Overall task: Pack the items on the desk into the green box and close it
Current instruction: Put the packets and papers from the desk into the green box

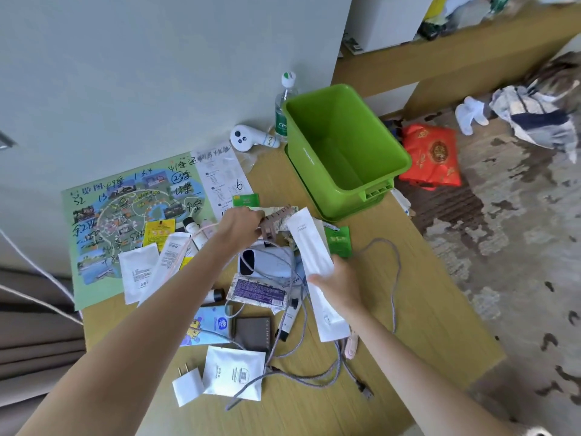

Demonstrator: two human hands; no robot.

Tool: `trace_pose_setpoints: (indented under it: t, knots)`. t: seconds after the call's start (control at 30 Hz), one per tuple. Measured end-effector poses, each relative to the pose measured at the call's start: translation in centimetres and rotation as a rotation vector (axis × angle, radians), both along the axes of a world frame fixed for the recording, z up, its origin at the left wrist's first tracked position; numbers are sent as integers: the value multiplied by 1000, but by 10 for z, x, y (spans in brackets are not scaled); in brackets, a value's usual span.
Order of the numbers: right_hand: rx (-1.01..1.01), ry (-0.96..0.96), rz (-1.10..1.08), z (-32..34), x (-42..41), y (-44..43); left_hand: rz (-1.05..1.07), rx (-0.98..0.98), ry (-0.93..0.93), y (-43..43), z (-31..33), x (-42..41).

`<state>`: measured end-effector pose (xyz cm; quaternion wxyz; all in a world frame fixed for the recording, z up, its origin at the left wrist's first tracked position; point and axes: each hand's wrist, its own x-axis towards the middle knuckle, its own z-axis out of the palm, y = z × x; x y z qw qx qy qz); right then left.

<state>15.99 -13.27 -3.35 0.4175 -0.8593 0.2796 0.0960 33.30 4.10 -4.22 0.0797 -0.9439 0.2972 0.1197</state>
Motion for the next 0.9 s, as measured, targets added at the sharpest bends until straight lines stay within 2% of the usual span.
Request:
trace_pose_setpoints:
  t: [0.1, 0.23, 0.4, 0.6, 0.73, 0.9]
  knots:
    - [64, -31, 4, 14, 4, -8, -63, 21, -36, 1, 5, -1]
    - [125, -81, 21, 34, 7, -18, -6, -98, -60, 1, 19, -5]
    - [185, -229, 65, 64, 22, -31, 194, -366, -124, 8, 53, -14]
    - [255, -357, 170, 107, 63, -49, 454, -670, -95, 7, 102, -35]
    - [277, -400, 219, 136, 97, -74, 598, -944, 29, -10, 133, -36]
    - [270, -479, 165, 160, 148, -114, 758, -1308, 154, -47, 153, -22]
